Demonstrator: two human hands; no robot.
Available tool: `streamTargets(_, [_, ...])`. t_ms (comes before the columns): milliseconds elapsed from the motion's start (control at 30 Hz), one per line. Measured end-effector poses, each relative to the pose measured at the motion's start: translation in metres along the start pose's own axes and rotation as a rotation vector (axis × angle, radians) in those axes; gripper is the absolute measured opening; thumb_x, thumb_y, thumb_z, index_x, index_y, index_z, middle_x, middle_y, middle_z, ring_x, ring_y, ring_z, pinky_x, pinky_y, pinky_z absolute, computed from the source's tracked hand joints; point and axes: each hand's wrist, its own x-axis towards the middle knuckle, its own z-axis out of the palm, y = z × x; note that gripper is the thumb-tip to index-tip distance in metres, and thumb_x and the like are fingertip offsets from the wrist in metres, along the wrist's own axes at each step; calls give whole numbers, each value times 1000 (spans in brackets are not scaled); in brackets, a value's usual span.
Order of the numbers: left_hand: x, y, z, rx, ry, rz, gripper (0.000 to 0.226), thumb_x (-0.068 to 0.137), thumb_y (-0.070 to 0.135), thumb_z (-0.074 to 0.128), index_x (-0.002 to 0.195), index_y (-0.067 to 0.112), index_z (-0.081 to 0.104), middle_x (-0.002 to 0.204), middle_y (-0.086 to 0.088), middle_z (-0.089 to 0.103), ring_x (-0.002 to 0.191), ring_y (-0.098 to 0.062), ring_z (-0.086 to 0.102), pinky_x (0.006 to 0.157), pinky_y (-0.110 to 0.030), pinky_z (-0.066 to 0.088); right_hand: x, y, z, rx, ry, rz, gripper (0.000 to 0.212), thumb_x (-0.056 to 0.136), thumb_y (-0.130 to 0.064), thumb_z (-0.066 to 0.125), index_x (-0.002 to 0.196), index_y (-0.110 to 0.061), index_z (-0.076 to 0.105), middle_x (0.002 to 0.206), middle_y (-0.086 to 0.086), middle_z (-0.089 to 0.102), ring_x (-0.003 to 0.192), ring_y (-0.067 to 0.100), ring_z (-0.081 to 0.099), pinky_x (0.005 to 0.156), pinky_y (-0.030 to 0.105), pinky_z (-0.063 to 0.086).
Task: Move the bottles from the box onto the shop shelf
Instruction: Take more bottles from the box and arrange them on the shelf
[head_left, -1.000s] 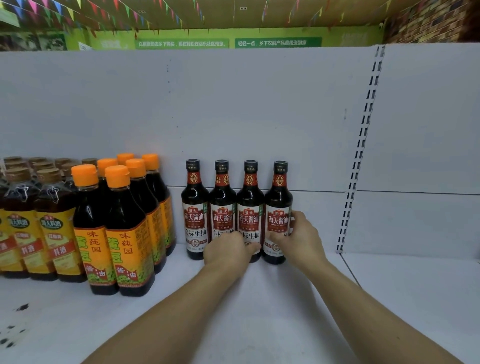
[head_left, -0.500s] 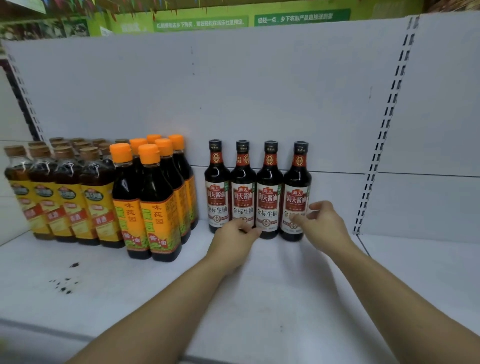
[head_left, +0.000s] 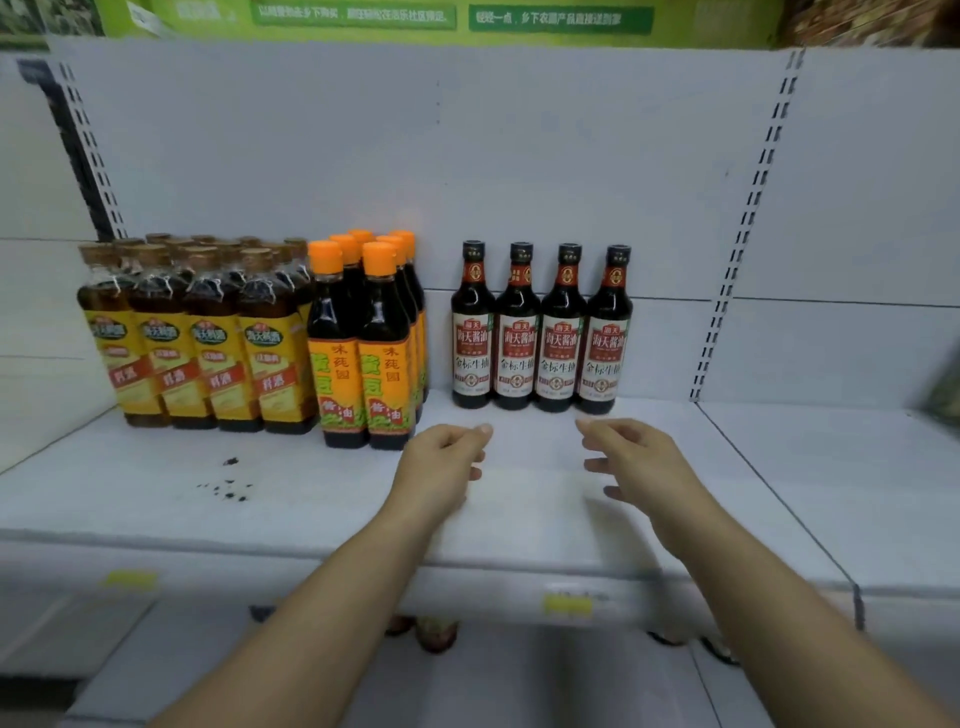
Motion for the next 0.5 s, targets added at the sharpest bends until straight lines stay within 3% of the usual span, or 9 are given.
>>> streamTargets(367, [-94,-14,-52,-78,-131,35,21,99,37,64,103,16,69,103,0,72,90,-15,69,80,-37,56,-141,-5,25,32,138,13,23,95,-41,70,105,-21,71,109,-3,74,100,15,72,96,45,57])
streamTargets(500, [-119,-15,-44,-97,-210,32,17,98,36,66,100,20,69,101,1,72,88,-16,70,89,-43,56,-172,-1,12,26,202,41,26,94,-43,71,105,-20,72,106,-4,76,98,15,73,96,48,57])
